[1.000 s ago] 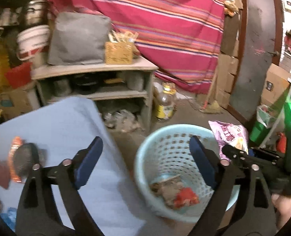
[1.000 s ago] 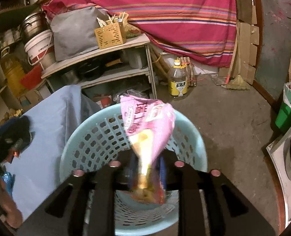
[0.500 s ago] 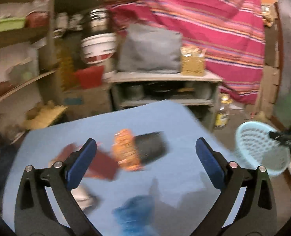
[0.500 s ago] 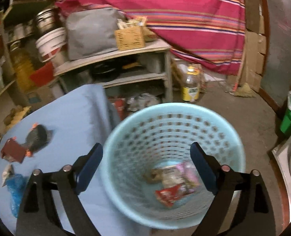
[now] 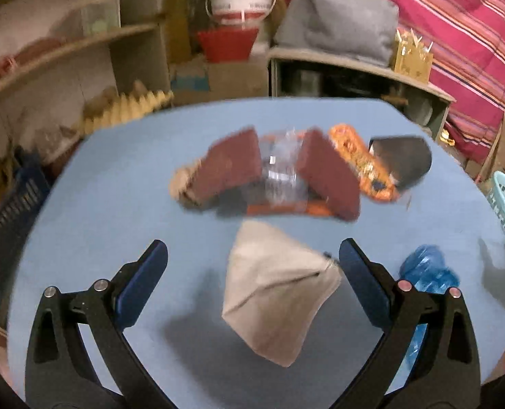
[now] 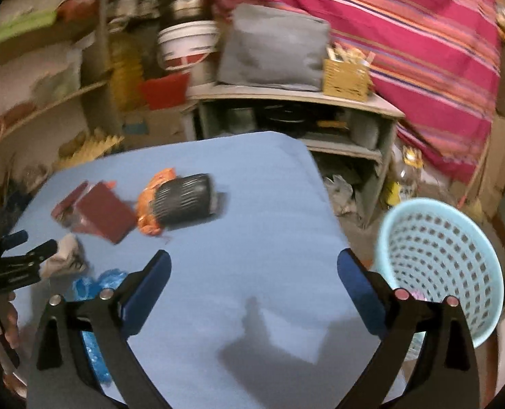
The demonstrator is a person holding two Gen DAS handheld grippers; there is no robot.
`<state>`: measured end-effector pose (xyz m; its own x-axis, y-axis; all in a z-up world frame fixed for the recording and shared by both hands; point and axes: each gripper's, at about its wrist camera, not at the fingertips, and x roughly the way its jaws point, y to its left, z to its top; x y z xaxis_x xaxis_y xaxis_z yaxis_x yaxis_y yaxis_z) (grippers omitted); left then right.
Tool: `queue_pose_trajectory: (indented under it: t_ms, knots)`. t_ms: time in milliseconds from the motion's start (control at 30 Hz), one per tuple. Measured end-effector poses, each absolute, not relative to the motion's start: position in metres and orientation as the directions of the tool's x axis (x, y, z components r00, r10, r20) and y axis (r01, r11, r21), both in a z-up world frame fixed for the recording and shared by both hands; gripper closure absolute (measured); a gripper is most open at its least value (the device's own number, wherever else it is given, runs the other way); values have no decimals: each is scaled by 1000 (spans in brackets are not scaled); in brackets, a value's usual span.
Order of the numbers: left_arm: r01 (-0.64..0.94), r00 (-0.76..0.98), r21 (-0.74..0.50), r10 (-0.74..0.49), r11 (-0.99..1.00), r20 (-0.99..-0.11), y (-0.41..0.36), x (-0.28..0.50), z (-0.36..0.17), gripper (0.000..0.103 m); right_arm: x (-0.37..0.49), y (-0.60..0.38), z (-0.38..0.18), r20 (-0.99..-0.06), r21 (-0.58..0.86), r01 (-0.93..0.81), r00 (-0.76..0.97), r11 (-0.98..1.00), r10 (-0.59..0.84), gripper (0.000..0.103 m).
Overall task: Collect trash
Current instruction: 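Grasp the white cloth with the left tool while the right tool grasps the blue plastic bag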
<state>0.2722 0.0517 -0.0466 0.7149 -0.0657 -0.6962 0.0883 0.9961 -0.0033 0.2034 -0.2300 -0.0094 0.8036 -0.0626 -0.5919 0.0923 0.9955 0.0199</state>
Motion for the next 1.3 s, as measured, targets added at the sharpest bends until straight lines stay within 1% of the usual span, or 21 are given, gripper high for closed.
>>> queue_pose_trajectory:
  t_ms: [100,167,233,300,433,467,500,533,600,700,933,1100,1200,1267,1300]
  knots:
    - [115,681,0,-79,993,-728,49,274,-60,9,208,-203,-11,-596,-20,55,801,998,-56,7]
    - [139,654,-2,-93,990,-751,44,279,-67,15,212,-193,-12,-598,-30,41,800,999,-51,7]
    - [160,633,-25,-122,987,-764,39,281,-72,29,215,-185,-14,-603,-30,28,797,999,-41,7]
    - [168,628,-30,-130,985,-768,36,283,-75,33,217,-179,-16,-610,-29,18,792,999,-32,7]
    - [192,637,-40,-156,981,-755,34,282,-73,51,220,-171,-19,-622,-22,13,782,1000,-24,7]
    - [185,643,-43,-154,982,-750,36,282,-71,53,221,-169,-20,-627,-12,10,779,1000,-15,7]
    - [179,648,-47,-153,983,-746,38,281,-69,60,222,-168,-21,-630,-1,8,777,1000,-7,7]
    - [175,651,-53,-155,983,-743,40,281,-67,71,222,-167,-21,-632,10,4,775,1000,3,7]
    - [153,663,-65,-151,986,-733,47,278,-60,73,222,-162,-23,-636,25,-5,771,1000,20,7]
    - [122,713,-64,-133,990,-688,62,268,-43,73,221,-150,-27,-643,26,-34,765,999,43,7]
    - [71,801,-56,-91,996,-592,93,237,-2,73,221,-116,-41,-670,-33,-93,741,995,47,7]
    - [50,827,-33,-60,998,-558,105,219,11,73,225,-102,-58,-704,-67,-96,709,993,21,7]
    - [50,837,-14,-49,999,-545,107,210,15,72,229,-97,-71,-736,-49,-106,676,993,36,8]
    - [51,841,-16,-52,999,-539,106,206,17,73,231,-96,-75,-748,-35,-116,662,993,50,11]
    - [55,843,-16,-55,998,-535,106,204,18,73,231,-94,-77,-751,-34,-121,658,992,55,22]
